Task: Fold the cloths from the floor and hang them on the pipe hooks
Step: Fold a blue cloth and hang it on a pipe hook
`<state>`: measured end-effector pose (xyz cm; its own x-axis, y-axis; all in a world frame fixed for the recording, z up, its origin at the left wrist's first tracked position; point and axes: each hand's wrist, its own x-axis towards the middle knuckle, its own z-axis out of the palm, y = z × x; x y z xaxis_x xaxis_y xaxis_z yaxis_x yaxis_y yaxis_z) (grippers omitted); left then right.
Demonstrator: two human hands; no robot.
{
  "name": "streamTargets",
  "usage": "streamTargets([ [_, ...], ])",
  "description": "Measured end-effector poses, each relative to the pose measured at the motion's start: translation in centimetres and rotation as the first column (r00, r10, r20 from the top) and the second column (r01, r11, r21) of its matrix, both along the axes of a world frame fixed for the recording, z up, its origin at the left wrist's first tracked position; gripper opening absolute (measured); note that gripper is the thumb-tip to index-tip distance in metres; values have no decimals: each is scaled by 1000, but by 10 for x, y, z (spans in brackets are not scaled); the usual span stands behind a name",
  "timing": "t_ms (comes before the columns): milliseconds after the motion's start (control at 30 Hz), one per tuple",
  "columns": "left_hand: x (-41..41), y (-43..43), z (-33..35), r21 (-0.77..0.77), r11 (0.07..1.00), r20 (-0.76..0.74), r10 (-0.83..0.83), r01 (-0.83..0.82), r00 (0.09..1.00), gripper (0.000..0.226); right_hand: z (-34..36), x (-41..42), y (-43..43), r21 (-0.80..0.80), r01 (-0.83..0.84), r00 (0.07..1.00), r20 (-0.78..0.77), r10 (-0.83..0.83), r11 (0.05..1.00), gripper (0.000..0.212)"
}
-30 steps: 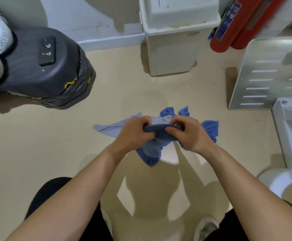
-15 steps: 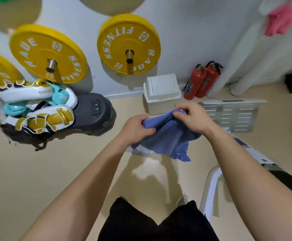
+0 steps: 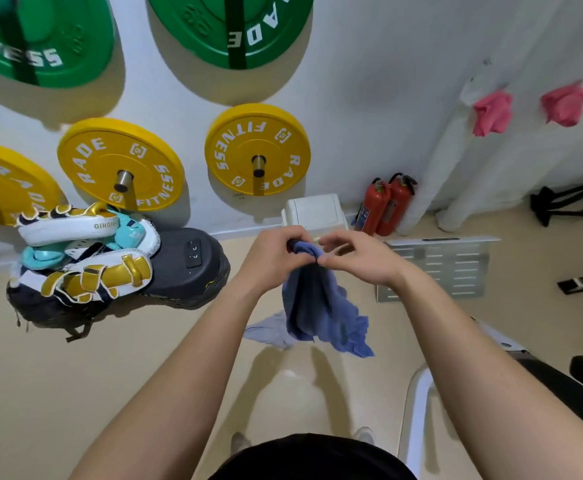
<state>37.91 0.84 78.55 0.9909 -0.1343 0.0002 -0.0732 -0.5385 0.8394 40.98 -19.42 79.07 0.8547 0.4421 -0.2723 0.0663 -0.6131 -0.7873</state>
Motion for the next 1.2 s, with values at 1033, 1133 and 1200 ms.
streamTargets([
  [1033, -53, 7, -12, -301, 928, -67, 209, -220, 976, 6, 85, -13, 44, -30, -117, 915, 386, 120, 993, 9],
  [1133, -59, 11, -26, -208, 925, -94, 305, -318, 948, 9, 112, 0, 50, 61, -41, 878, 478, 7, 997, 10],
  [1200, -63, 22, -37, -111, 909, -105, 391, -401, 914, 10, 132, 10, 46, 118, 21, 842, 533, -81, 993, 11],
])
